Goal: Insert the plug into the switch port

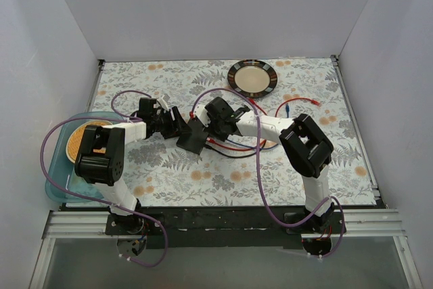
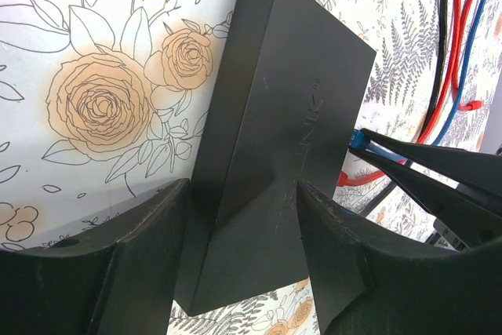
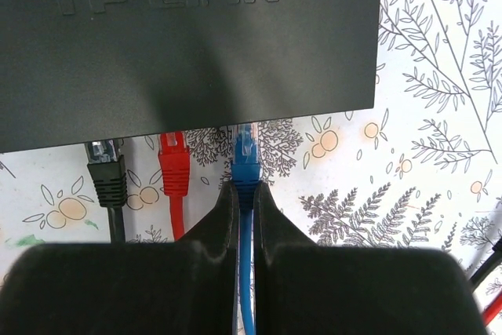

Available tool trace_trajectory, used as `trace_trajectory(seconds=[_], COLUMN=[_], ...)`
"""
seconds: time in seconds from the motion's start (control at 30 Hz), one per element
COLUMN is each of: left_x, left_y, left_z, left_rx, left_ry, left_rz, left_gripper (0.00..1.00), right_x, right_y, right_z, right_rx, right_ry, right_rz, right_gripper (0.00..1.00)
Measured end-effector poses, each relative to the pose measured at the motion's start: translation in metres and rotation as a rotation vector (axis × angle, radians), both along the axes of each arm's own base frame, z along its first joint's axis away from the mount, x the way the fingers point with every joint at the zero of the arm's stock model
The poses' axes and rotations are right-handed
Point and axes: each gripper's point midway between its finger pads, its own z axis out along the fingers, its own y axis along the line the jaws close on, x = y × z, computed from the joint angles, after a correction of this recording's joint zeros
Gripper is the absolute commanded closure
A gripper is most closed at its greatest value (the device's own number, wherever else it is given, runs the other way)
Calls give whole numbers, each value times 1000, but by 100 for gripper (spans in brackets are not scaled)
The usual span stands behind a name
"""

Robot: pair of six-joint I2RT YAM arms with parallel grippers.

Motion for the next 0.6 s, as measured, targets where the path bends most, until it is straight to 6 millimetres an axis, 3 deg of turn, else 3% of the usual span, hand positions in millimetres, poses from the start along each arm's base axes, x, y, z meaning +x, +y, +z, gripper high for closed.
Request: trace_trajectory(seconds=[0.6], left_x=[5], left_y=[-2], left_z=[0], left_rx=[-11], left_ry=[-17], left_rz=[-8], left_gripper=[46], right_x=[3], right_y=[3], right_z=[6], right_rx=[17], right_ry=[-19], right_rz=[-3], right_gripper=[99])
